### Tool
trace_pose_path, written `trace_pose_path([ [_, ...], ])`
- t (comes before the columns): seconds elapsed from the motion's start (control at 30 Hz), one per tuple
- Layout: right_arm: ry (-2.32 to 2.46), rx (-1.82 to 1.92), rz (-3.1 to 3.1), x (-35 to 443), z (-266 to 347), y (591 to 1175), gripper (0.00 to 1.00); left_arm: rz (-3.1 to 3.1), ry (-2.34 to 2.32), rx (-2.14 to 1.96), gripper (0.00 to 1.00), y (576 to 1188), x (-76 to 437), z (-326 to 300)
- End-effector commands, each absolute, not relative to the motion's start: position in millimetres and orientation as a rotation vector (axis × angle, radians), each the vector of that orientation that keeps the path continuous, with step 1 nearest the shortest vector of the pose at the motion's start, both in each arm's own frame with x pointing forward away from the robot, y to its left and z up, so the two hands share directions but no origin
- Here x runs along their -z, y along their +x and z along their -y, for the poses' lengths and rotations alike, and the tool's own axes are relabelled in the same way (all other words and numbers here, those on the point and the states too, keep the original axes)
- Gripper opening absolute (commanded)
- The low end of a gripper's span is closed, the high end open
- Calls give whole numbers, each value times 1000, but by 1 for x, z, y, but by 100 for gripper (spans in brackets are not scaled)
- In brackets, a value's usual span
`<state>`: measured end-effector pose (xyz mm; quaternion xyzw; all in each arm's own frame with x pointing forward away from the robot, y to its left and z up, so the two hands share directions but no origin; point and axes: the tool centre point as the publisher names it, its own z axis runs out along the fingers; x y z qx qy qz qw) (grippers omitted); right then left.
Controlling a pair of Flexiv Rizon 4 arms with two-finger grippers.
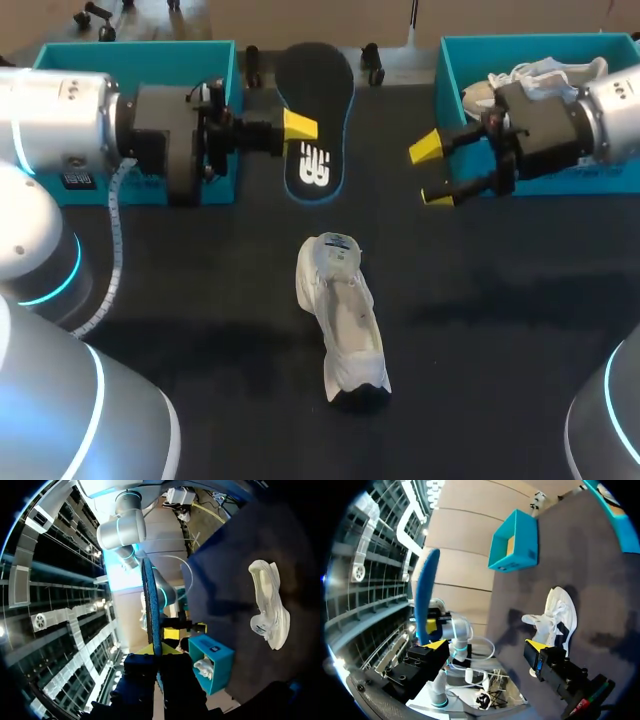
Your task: Take the shoe out of the shoebox, open the shoe tongue, remove and reinsert the insole, then place the shoe into the shoebox
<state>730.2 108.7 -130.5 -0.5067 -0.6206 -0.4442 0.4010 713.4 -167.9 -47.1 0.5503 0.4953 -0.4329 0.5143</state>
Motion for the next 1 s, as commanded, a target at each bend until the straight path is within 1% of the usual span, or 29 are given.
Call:
trace_pose_path([
  [0.03,-1276,1184,1548,124,-111,730,100,-1182,1316,1035,0,720,76,175],
  [0.27,-1223,1237,1505,111,-122,742,100,-1162,1335,968,0,728,97,181],
  [0.5,-1222,1209,1490,106,-137,751,100,-1152,1315,936,0,730,113,188],
  [1.0,-1237,1203,1479,109,-160,767,100,-1226,1261,839,0,739,126,208],
])
